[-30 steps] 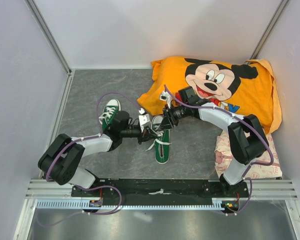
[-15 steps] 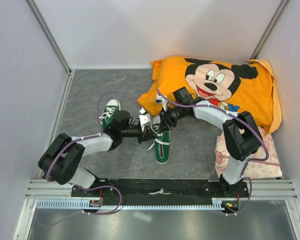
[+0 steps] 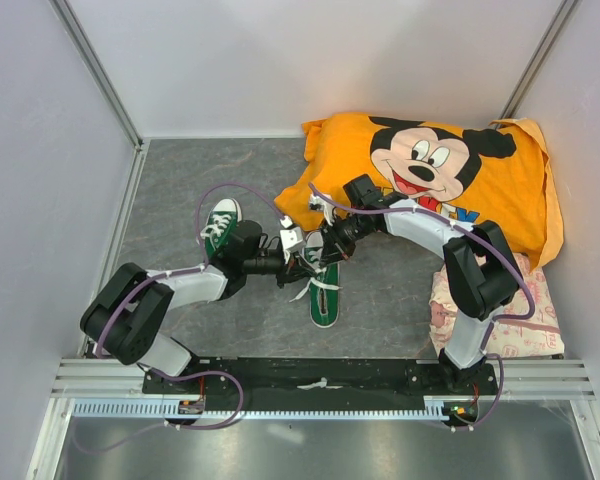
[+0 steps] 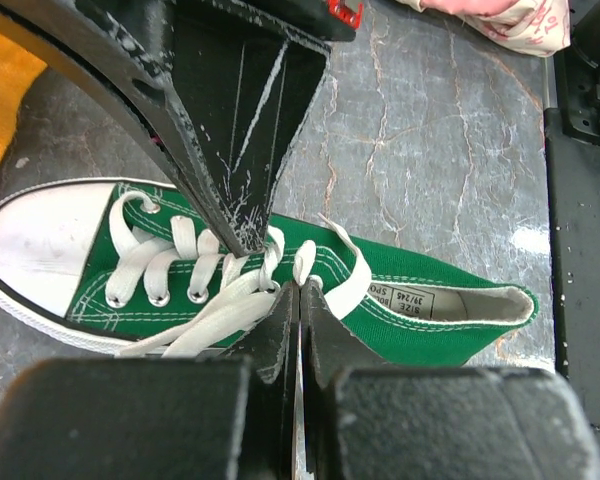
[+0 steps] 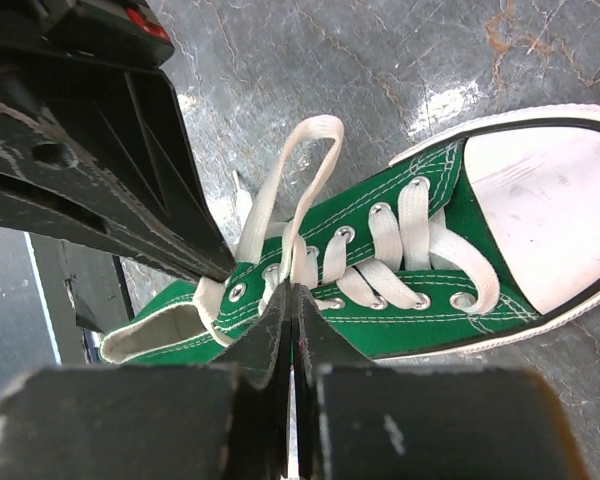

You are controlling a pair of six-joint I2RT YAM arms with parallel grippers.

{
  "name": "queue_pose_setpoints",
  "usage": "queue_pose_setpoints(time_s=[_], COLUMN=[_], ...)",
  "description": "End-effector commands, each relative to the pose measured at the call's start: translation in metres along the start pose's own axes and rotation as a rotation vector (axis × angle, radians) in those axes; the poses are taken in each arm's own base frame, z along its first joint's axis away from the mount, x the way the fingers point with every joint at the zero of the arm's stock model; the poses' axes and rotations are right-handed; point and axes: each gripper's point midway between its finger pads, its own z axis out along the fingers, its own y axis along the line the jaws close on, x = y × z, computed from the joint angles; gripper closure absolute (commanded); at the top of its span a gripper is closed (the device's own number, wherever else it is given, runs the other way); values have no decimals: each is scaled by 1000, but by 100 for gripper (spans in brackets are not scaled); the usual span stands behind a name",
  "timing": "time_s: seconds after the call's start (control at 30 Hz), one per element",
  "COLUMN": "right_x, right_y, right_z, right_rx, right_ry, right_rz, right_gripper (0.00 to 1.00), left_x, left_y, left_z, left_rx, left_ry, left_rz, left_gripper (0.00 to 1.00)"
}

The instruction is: Tie the shoes

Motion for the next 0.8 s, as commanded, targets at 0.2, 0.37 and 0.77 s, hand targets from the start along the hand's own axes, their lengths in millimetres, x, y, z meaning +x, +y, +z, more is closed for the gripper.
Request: queue_pose_setpoints(time_s=[0.2,0.37,0.77], right_x=[-35,-33,-29], right_y=[7,13,16], right_z=[-20,-20,-19], right_rx=[2,-26,-50], right_ry=[-134,-141,-141], right_rz=[-69,-71,-70], right_gripper=[100,100,100], left_x=[-8,-4,-3], left_y=[14,22,32], left_z=[3,5,7], left_rx=[-31,-66,-115], left_ry=[19,53,102], left_rz=[6,-49,-156], left_gripper=[99,98,99])
